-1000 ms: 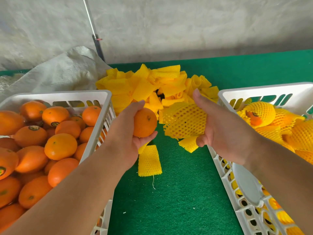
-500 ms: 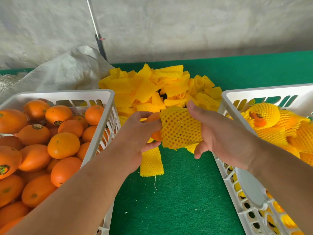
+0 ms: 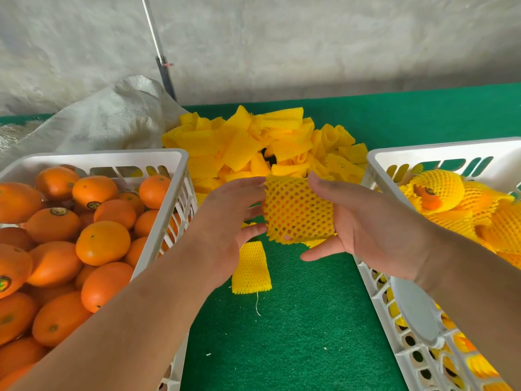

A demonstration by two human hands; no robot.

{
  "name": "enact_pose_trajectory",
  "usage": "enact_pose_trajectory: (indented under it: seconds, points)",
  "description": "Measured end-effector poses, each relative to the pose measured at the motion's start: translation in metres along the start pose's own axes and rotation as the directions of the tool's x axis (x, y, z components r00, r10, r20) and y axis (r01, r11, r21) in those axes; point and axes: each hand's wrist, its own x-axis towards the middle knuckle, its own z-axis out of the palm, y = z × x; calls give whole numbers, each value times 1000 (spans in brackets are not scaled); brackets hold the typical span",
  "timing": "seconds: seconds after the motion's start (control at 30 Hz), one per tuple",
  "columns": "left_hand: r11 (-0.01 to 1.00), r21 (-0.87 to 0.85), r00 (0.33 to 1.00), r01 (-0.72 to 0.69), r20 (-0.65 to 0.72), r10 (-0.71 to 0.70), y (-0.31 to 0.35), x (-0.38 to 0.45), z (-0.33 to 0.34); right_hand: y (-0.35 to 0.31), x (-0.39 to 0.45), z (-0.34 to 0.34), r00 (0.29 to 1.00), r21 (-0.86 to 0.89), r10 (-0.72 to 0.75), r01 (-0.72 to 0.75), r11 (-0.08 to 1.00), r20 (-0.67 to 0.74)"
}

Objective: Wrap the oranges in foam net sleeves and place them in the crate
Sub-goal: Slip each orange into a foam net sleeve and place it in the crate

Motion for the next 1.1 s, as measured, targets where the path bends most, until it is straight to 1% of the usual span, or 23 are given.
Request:
enact_pose_trajectory:
  seconds: [0.07, 0.17, 0.27, 0.33, 0.4, 0.47, 0.5, 0.57, 0.63, 0.7, 0.73, 0.77, 0.8, 0.9, 1.1]
  points:
    - [999, 13, 999, -36, 9, 36, 1, -3, -3, 0, 0, -2, 1000, 45, 4, -5, 999, 22]
    - [997, -24, 997, -70, 32, 70, 3, -6, -6, -2, 0, -4, 998, 127, -25, 18, 992, 51]
    - [992, -54, 990, -111, 80, 115, 4, -10, -7, -7, -1, -7, 998, 217, -52, 46, 975, 23]
    - [990, -28, 985, -141, 95, 143, 4, -11, -6, -11, -3, -10, 998, 289, -62, 56, 956, 10]
    - [988, 39, 986, -151, 78, 148, 3, -10, -4, -13, -5, -11, 997, 342, -74, 62, 938, 22]
    - [990, 76, 991, -116, 75, 110, 3, -10, -2, -15, -7, -12, 996, 381, -80, 65, 922, 25]
    - [995, 59, 992, -84, 101, 78, 3, -10, -1, -16, -7, -12, 997, 397, -78, 64, 916, 21]
    - [1000, 19, 975, -5, 220, 1, 3, -16, 0, -17, -8, -13, 997, 430, -71, 60, 901, 10]
    - [996, -1, 926, 92, 369, -85, 3, -23, 3, -18, -9, -14, 998, 456, -67, 54, 888, 11]
    - [978, -62, 854, 198, 500, -141, 7, -27, 5, -18, -9, -15, 998, 464, -61, 39, 885, 32]
    - [969, -91, 827, 232, 543, -147, 8, -28, 6, -17, -9, -15, 997, 460, -59, 32, 887, 45]
    - [961, -118, 815, 251, 561, -144, 10, -29, 6, -17, -9, -15, 997, 450, -58, 28, 893, 53]
    - [954, -147, 818, 262, 559, -138, 12, -29, 6, -17, -9, -14, 997, 436, -56, 25, 900, 57]
    - [946, -213, 862, 244, 495, -110, 13, -27, 4, -14, -8, -13, 995, 412, -38, -3, 911, 89]
    - [972, -170, 914, 161, 398, -82, 11, -24, 3, -8, -5, -19, 994, 371, -8, -34, 928, 112]
